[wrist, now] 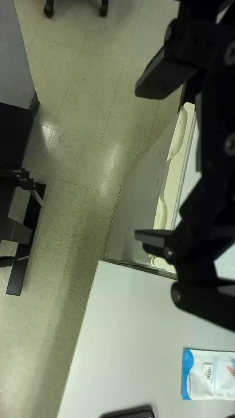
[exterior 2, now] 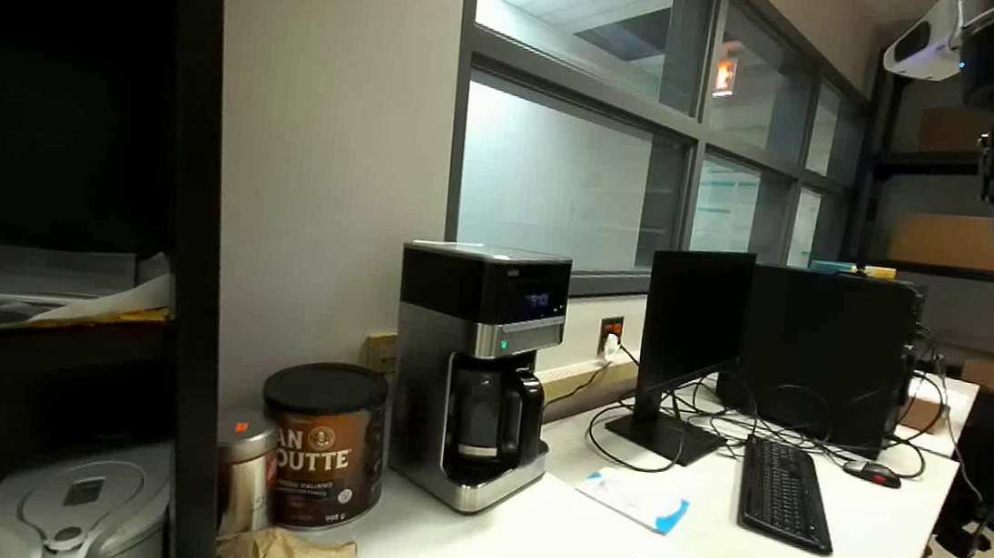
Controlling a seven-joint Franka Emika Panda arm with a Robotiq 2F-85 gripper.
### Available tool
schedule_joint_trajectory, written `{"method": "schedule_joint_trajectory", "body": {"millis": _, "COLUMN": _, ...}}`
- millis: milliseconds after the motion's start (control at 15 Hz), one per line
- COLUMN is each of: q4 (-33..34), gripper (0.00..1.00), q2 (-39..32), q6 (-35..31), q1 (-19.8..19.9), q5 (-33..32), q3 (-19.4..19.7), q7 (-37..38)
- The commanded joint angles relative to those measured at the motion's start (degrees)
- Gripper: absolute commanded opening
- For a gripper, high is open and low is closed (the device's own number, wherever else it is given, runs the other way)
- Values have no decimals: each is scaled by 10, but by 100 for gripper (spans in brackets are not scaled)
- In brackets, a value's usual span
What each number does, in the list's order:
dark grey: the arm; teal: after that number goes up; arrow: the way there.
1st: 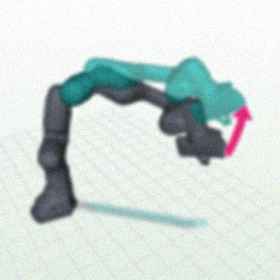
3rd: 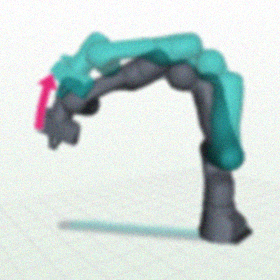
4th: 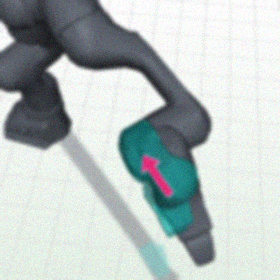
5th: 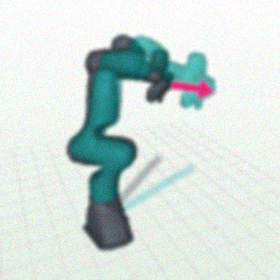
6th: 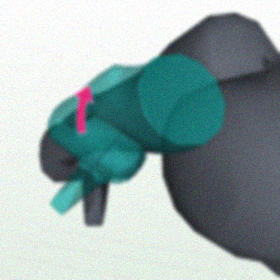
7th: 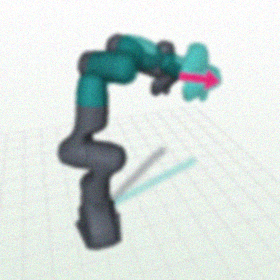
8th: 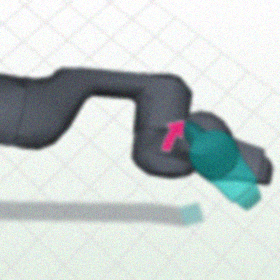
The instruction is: Press a button on the coffeemaker.
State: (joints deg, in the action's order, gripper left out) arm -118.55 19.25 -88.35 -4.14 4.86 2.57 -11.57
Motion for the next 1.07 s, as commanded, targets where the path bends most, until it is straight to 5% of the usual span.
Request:
{"method": "schedule_joint_trajectory", "body": {"millis": 0, "q4": 1, "gripper": 100, "q2": 0, "q6": 1, "q1": 7, "q5": 2, "q3": -6, "q7": -2}}
{"method": "schedule_joint_trajectory", "body": {"millis": 400, "q4": 1, "gripper": 100, "q2": 0, "q6": 1, "q1": 7, "q5": 2, "q3": -6, "q7": -2}}
{"method": "schedule_joint_trajectory", "body": {"millis": 1000, "q4": -75, "gripper": 100, "q2": -35, "q6": -225, "q1": -2, "q5": -154, "q3": -30, "q7": -102}}
